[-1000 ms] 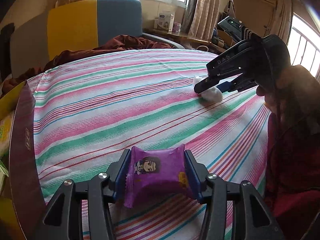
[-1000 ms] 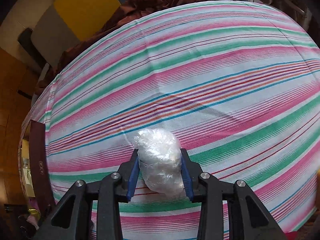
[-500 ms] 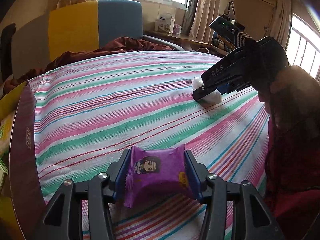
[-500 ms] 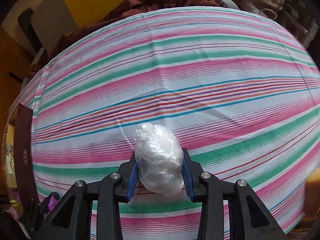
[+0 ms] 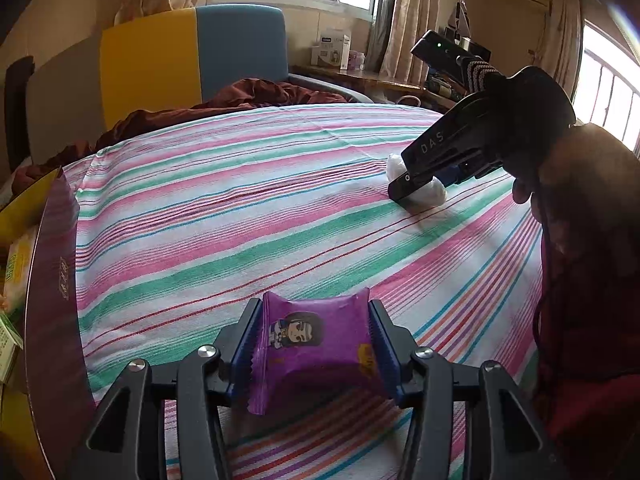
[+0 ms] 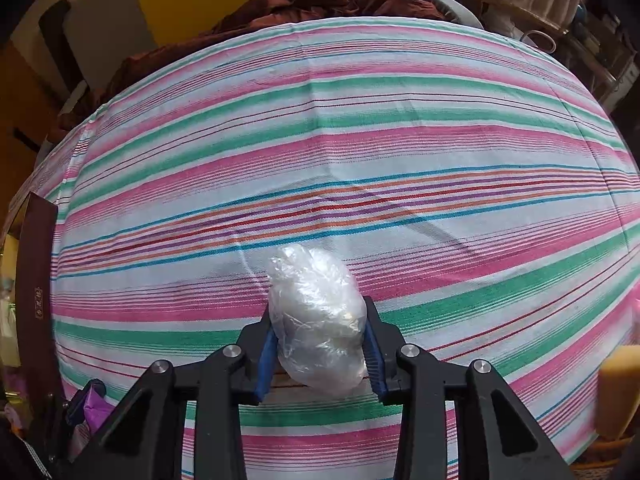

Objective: Organize objects
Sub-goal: 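Carry the purple packet into the gold tray and open the left tool while the right tool holds the bag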

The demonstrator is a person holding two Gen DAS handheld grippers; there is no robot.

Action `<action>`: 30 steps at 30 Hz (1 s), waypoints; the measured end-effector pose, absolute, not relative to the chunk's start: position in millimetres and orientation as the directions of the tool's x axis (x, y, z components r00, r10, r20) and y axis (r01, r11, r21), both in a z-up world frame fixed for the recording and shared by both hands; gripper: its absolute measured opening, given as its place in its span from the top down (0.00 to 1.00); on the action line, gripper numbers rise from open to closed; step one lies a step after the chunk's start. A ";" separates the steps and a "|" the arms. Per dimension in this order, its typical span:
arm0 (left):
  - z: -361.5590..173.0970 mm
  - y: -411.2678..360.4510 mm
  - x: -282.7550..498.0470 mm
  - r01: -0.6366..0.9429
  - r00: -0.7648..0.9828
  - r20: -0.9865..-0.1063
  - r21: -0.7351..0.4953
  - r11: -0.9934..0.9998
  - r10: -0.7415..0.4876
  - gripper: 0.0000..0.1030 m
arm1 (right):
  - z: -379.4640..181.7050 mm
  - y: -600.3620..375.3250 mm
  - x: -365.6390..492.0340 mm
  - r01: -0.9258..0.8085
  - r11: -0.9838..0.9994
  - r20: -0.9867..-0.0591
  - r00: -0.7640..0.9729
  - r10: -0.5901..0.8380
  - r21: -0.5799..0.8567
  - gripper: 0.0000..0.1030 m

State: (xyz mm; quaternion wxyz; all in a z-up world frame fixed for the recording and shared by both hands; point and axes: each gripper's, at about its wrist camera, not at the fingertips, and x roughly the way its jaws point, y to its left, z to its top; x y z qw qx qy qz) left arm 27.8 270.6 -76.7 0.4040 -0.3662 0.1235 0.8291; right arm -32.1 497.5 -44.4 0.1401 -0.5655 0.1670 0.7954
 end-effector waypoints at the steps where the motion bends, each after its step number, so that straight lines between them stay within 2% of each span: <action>1: -76.9 270.2 28.4 -0.761 -0.406 -0.707 -0.090 -0.643 0.579 0.49 | -43.9 497.2 -32.2 -0.412 -0.905 -0.946 -0.322 0.032 0.109 0.62; 12: -72.9 268.5 29.4 -0.750 -0.421 -0.719 -0.068 -0.658 0.554 0.50 | -37.4 493.3 -33.8 -0.404 -0.910 -0.946 -0.322 0.046 0.093 0.63; 19: -47.1 251.0 35.4 -0.728 -0.428 -0.696 -0.111 -0.676 0.576 0.51 | -33.1 492.9 -34.4 -0.400 -0.912 -0.944 -0.328 0.048 0.092 0.63; 25: 6.0 199.7 25.6 -0.677 -0.467 -0.617 -0.210 -0.705 0.633 0.51 | -31.3 493.3 -32.7 -0.398 -0.913 -0.943 -0.328 0.051 0.089 0.63; 30: 19.5 131.3 1.7 -0.566 -0.534 -0.601 -0.268 -0.780 0.594 0.51 | -30.0 492.5 -27.7 -0.397 -0.914 -0.943 -0.328 0.052 0.087 0.63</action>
